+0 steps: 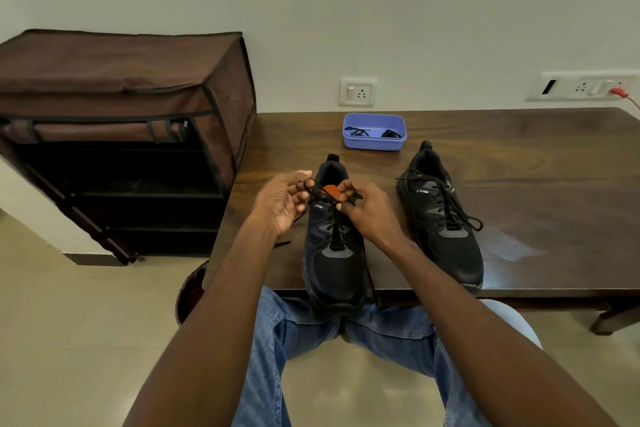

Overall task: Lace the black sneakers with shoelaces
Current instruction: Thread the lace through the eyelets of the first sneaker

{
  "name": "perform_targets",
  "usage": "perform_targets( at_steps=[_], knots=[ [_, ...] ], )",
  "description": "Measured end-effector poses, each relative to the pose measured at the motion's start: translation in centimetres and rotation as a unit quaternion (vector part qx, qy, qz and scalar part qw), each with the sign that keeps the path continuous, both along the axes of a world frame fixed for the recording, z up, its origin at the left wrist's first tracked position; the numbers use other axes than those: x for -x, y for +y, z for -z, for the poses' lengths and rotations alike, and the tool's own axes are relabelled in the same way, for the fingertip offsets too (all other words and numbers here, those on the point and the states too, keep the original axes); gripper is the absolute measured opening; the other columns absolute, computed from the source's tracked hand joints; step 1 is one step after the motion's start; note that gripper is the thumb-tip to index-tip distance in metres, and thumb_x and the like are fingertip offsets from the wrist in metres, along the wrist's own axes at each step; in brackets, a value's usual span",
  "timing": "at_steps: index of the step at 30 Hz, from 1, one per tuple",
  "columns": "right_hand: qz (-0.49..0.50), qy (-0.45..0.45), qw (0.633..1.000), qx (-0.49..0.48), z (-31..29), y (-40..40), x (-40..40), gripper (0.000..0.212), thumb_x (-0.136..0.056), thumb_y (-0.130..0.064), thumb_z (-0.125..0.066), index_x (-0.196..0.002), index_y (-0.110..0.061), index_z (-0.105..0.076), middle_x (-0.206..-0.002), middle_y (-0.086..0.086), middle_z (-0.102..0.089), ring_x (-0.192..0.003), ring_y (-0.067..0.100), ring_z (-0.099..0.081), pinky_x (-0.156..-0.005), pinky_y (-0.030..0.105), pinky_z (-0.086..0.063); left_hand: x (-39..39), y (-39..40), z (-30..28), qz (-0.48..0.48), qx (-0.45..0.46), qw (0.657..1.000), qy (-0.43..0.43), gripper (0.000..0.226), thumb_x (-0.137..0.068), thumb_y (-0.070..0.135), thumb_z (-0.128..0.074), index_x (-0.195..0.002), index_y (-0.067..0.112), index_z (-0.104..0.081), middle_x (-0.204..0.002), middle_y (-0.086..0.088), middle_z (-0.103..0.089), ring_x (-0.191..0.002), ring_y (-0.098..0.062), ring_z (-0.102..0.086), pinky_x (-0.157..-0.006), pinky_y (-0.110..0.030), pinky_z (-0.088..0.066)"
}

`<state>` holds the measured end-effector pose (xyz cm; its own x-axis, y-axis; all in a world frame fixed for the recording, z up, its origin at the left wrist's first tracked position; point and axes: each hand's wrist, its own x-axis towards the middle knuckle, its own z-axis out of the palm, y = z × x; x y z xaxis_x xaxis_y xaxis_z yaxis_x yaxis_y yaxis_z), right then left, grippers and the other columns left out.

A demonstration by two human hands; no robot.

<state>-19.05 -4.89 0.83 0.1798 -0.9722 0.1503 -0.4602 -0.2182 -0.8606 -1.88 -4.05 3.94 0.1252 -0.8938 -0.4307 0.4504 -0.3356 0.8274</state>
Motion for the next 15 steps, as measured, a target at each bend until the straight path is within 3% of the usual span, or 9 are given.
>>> perform_targets(
  at_steps=[3, 8, 12, 15],
  knots=[
    [0.031, -0.088, 0.995, -0.042, -0.3, -0.4, -0.3, 0.023, -0.089, 0.007, -0.062, -0.107, -0.007, -0.067, -0.082, 0.002, -0.062, -0.072, 0.008, -0.057, -0.069, 0.016, -0.048, -0.4, 0.1, -0.1, -0.03, 0.015, 0.999, 0.005, 0.01, -0.088, 0.016, -0.066, -0.097, 0.016, -0.061, -0.069, 0.001, -0.064, -0.043, -0.005, -0.042, -0.04, -0.018, -0.028],
    [0.106, -0.197, 0.971, -0.085, -1.0, -0.5, 0.2, 0.013, -0.088, 0.005, -0.065, -0.099, -0.003, -0.068, -0.075, 0.001, -0.064, -0.063, 0.002, -0.058, -0.059, 0.012, -0.047, -1.0, 0.1, -0.4, -0.113, 0.054, 0.992, 0.033, 0.014, -0.087, 0.014, -0.067, -0.1, 0.018, -0.063, -0.067, 0.008, -0.062, -0.055, -0.005, -0.045, -0.049, -0.02, -0.032],
    [0.108, -0.341, 0.92, -0.157, -1.6, -0.5, 1.2, 0.018, -0.088, 0.002, -0.052, -0.091, -0.008, -0.066, -0.067, -0.001, -0.059, -0.056, 0.006, -0.047, -0.059, 0.021, -0.04, -2.9, 0.2, -0.6, -0.198, 0.063, 0.973, 0.098, 0.008, -0.089, 0.022, -0.063, -0.097, 0.021, -0.064, -0.062, 0.008, -0.054, -0.057, -0.007, -0.046, -0.058, -0.025, -0.033],
    [0.122, -0.477, 0.855, -0.165, -2.5, -1.2, 2.5, 0.013, -0.088, -0.013, -0.053, -0.086, -0.008, -0.064, -0.068, -0.001, -0.059, -0.051, 0.008, -0.045, -0.06, 0.024, -0.039, -3.6, 0.5, -0.3, -0.271, 0.076, 0.944, 0.172, 0.016, -0.092, 0.03, -0.061, -0.089, 0.015, -0.059, -0.058, 0.003, -0.048, -0.056, -0.012, -0.05, -0.063, -0.028, -0.043]
  ],
)
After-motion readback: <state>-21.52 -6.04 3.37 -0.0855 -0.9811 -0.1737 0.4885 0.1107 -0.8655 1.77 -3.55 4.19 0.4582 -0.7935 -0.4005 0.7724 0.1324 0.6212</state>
